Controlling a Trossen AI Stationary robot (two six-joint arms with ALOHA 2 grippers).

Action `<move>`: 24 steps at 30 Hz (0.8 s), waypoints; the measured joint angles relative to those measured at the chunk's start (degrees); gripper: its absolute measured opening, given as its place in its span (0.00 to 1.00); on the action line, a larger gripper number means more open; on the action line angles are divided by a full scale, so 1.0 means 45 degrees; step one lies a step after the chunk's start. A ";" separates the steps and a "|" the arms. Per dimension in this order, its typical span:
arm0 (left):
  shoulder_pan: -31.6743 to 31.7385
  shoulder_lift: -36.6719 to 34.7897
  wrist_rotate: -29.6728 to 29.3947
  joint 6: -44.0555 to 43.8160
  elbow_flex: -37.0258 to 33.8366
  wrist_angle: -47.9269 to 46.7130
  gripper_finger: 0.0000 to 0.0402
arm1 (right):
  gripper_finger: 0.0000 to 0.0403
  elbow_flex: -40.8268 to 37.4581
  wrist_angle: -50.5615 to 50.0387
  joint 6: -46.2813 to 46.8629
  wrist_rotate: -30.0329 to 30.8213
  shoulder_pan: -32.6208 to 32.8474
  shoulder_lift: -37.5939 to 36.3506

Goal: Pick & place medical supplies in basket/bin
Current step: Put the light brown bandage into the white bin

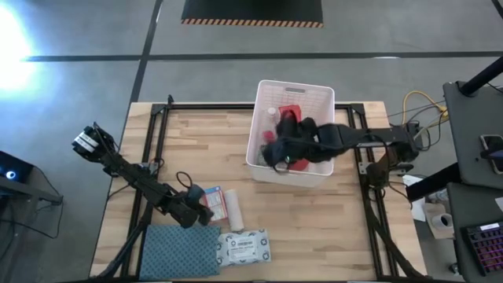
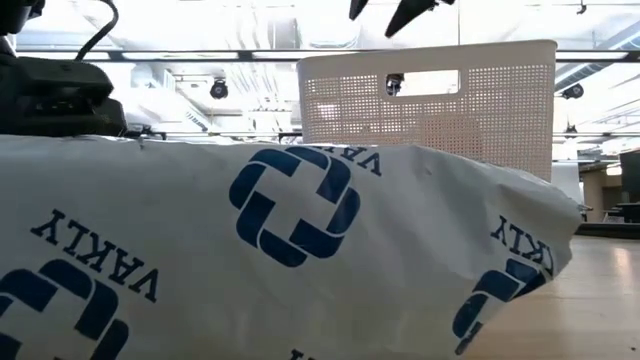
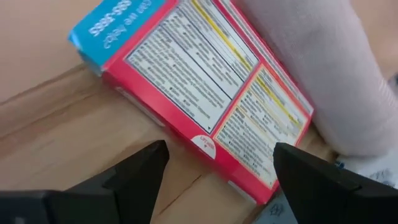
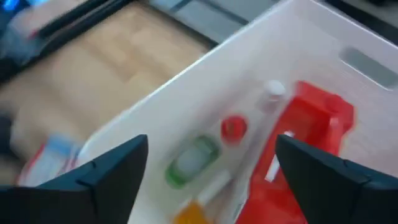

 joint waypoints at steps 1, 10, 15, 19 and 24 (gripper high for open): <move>0.0000 0.0001 -0.0108 -0.0300 0.0000 0.0000 0.70 | 0.86 -0.0058 0.0001 -0.0391 -0.0280 0.0283 -0.0003; 0.0078 0.0015 -0.0886 -0.1636 0.0100 -0.0089 0.70 | 0.80 -0.1580 0.0075 0.2711 -0.6602 0.2191 0.0040; 0.0087 -0.0027 -0.0844 0.0038 0.0773 0.1144 0.70 | 0.74 -0.2862 0.0106 0.5456 -0.8901 0.2853 0.0036; 0.0518 0.0031 -0.0790 0.2475 0.1228 0.1906 0.70 | 0.70 -0.4268 0.1414 0.6881 -0.9912 0.2979 0.0055; 0.1526 0.0069 0.0246 0.2991 0.1205 0.1690 0.70 | 0.67 -0.5688 0.4823 0.7934 -1.0007 0.3287 0.0055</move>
